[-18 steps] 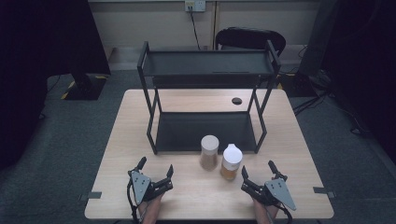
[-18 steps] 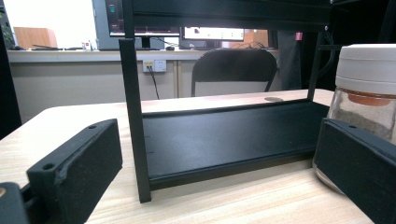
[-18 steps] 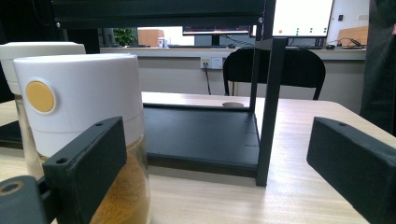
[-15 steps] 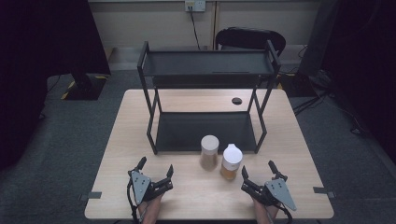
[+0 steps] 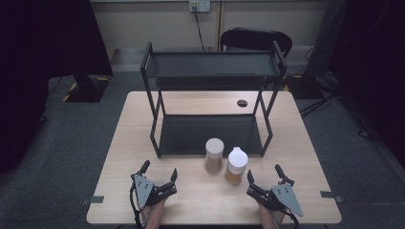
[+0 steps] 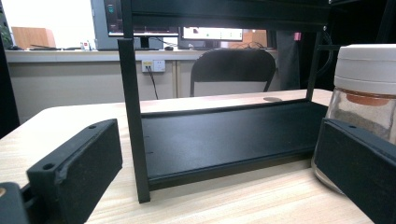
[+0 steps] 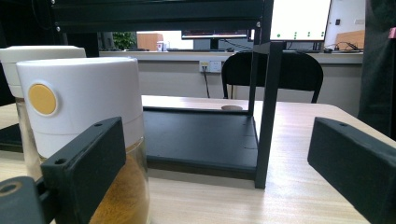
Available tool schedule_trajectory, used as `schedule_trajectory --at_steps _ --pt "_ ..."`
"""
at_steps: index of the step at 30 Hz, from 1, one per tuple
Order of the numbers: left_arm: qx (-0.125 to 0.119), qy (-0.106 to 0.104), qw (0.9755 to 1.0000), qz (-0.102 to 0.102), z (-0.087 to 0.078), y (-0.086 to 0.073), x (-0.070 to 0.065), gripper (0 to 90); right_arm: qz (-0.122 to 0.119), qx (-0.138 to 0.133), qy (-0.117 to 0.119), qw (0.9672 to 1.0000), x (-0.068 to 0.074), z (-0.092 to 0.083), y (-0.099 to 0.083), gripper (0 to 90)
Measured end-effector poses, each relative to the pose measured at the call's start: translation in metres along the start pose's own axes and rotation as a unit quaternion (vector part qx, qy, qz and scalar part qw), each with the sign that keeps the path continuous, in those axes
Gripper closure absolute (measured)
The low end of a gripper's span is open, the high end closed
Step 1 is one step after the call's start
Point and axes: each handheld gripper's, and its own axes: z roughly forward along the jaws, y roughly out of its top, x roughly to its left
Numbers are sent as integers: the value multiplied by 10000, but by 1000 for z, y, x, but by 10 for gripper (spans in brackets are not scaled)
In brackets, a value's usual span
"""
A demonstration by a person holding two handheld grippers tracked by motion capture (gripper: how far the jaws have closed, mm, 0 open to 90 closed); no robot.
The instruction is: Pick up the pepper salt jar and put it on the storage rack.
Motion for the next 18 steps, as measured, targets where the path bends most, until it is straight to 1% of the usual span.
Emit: schedule_trajectory --at_steps 8,13,16,17,18 --pt "-7 -50 10000 -10 1 0 1 0 2 -2 8 10000 0 0 0 24" --pt "-21 -128 9999 22 0 1 2 0 2 -3 8 10000 0 0 0 21" --pt "-51 -183 9998 8 1 2 3 0 1 -1 0 10000 0 0 0 18" --pt "-63 -200 9998 -38 1 3 3 0 0 -2 -1 10000 0 0 0 18" --pt "-56 -238 9997 -42 1 5 3 0 1 -1 0 10000 0 0 0 18"
